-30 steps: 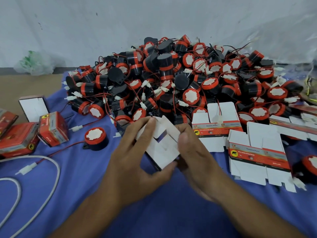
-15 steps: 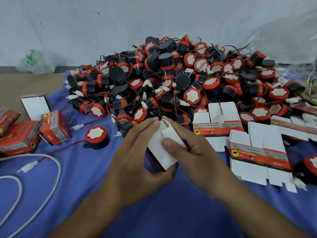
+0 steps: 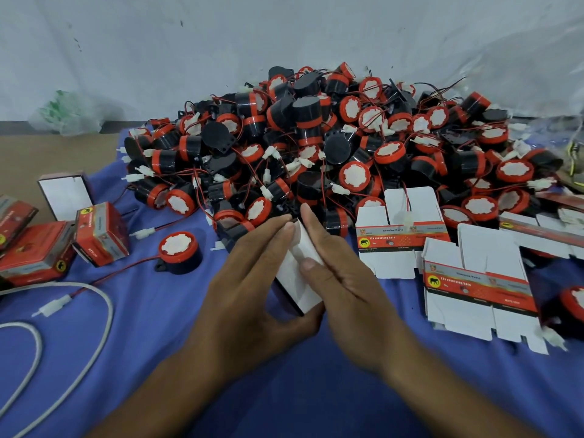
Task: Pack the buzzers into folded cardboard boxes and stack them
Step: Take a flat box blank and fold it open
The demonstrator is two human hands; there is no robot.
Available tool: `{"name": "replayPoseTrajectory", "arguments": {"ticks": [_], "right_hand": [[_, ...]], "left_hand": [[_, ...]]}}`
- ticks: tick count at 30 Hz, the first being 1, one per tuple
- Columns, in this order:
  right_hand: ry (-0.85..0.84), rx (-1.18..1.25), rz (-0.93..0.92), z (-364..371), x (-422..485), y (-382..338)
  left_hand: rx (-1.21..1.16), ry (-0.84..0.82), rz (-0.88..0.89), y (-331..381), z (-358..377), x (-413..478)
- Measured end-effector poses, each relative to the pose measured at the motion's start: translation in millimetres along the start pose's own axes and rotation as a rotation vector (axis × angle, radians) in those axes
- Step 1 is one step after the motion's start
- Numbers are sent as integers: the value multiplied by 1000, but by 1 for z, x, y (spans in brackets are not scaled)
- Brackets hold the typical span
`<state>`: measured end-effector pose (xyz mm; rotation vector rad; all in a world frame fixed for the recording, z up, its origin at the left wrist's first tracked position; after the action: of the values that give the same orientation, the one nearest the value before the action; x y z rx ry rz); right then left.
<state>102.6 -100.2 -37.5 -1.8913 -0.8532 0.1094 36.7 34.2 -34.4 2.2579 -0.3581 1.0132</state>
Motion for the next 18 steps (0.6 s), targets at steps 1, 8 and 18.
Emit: {"name": "replayPoseTrajectory", "arguments": {"ticks": [1,8,18], "right_hand": [[11,12,-5,0,0,0],[63,-68,-56,3,-1,0],[18,154,-12,-5,7,-2]], "left_hand": [[1,3,1,-1,0,0],[41,23,49,-5,0,-2],[107,46,108,-1,6,-2]]}}
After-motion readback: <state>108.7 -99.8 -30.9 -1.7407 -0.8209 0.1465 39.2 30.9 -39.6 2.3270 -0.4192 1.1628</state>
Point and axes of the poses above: each hand's wrist, its own x-axis towards the middle knuckle, its own z-axis out of the palm, y = z × x, the point moved 1 cm from there along x, towards the middle knuckle, and after that the axes turned 12 degrees about -x, right-handed, at the moved point
